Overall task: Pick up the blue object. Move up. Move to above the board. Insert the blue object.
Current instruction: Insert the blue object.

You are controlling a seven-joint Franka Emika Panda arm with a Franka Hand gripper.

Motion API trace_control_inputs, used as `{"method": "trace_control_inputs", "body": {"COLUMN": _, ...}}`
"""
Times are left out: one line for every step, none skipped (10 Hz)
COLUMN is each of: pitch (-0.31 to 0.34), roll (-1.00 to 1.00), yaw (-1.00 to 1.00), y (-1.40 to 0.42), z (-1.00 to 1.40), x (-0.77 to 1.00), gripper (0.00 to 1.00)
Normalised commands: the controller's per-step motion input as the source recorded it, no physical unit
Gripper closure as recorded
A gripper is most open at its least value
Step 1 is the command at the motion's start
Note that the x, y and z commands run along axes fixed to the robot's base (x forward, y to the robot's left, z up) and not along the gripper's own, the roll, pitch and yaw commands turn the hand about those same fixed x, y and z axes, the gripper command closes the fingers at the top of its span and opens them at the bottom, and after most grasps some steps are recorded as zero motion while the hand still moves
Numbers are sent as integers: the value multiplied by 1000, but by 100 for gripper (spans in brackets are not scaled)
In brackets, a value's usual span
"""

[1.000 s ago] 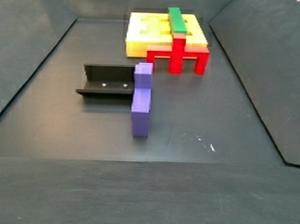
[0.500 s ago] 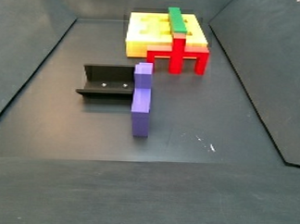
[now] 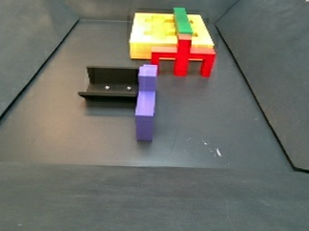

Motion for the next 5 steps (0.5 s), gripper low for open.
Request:
{"method": "trace_control_inputs", "body": {"pitch": -136, "roll": 0, "yaw": -37, "y": 77, "z": -971, "x": 0, "gripper": 100}}
{"method": "trace_control_inputs", "body": {"pitch": -154, "roll": -23, "yaw": -91, "y": 166, "z": -886, "x": 0, "gripper": 100}}
{"method": "trace_control_inputs", "body": {"pitch": -179, "roll": -146, "yaw": -20, "y": 57, "z": -711, "x": 0, "gripper": 100}}
{"method": "trace_control_inputs", "body": {"pitch": -196, "roll": -101, "yaw": 0, "y": 0, "z": -751, "x": 69, "gripper": 100}}
{"method": "trace_control_inputs", "body": {"pitch": -126, "roll": 0, "yaw": 0, "y": -20, "z": -600, "x": 326, "gripper": 100}}
